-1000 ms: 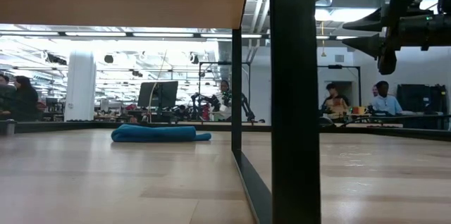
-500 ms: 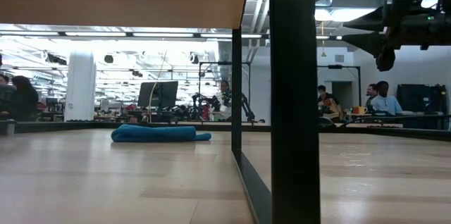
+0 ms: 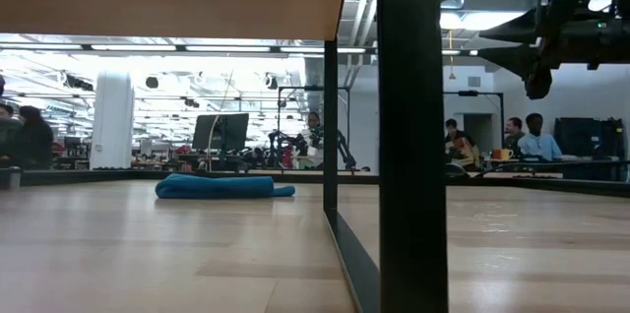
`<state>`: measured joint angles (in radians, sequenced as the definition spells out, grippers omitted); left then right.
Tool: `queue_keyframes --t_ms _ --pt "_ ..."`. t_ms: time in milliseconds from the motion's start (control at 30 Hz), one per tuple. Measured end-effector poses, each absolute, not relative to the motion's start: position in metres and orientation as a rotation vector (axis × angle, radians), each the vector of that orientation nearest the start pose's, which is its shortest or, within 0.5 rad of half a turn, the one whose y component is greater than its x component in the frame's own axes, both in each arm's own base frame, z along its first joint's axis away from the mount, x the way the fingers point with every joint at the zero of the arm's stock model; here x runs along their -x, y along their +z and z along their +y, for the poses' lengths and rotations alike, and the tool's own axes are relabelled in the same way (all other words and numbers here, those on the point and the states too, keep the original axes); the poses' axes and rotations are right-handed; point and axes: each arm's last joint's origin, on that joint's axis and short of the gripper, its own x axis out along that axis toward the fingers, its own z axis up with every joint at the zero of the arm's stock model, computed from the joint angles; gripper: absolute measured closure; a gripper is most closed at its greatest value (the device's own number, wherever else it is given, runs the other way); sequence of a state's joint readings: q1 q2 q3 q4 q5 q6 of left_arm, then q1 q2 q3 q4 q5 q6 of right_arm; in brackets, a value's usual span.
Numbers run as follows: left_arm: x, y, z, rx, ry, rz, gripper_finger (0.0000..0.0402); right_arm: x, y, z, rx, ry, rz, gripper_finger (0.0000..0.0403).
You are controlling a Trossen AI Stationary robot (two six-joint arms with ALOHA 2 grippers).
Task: Stack small to large cups/mugs on shelf
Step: Return to Home Position
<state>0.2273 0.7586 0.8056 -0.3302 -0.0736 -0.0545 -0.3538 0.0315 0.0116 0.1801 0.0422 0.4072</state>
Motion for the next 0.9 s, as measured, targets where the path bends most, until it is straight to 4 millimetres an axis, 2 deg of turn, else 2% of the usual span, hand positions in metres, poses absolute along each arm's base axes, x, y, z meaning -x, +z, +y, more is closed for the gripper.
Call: queue_keyframes --t_ms 133,333,467,633,900 --pt "-0.144 0.32 0.041 0.115 0.332 0.245 0.0239 -0.091 0.182 -0.035 -0.376 -0.351 -0.236 0.0203" --pt "-0.112 0.303 0.033 0.144 0.336 0.083 0.0239 -0.091 0.182 -0.035 -0.376 -0.342 -0.234 0.0203" --pt "-0.097 0.281 0.029 0.173 0.354 0.047 0.0239 -0.091 0.182 -0.035 -0.361 -0.345 -0.233 0.0203" --pt "-0.091 0.249 0.028 0.2 0.37 0.026 0.0239 -0.091 0.184 -0.035 -0.347 -0.343 -0.246 0.0203" --pt "-0.091 0.212 0.029 0.229 0.383 -0.037 0.0239 -0.091 0.184 -0.035 -0.347 -0.344 -0.246 0.0203"
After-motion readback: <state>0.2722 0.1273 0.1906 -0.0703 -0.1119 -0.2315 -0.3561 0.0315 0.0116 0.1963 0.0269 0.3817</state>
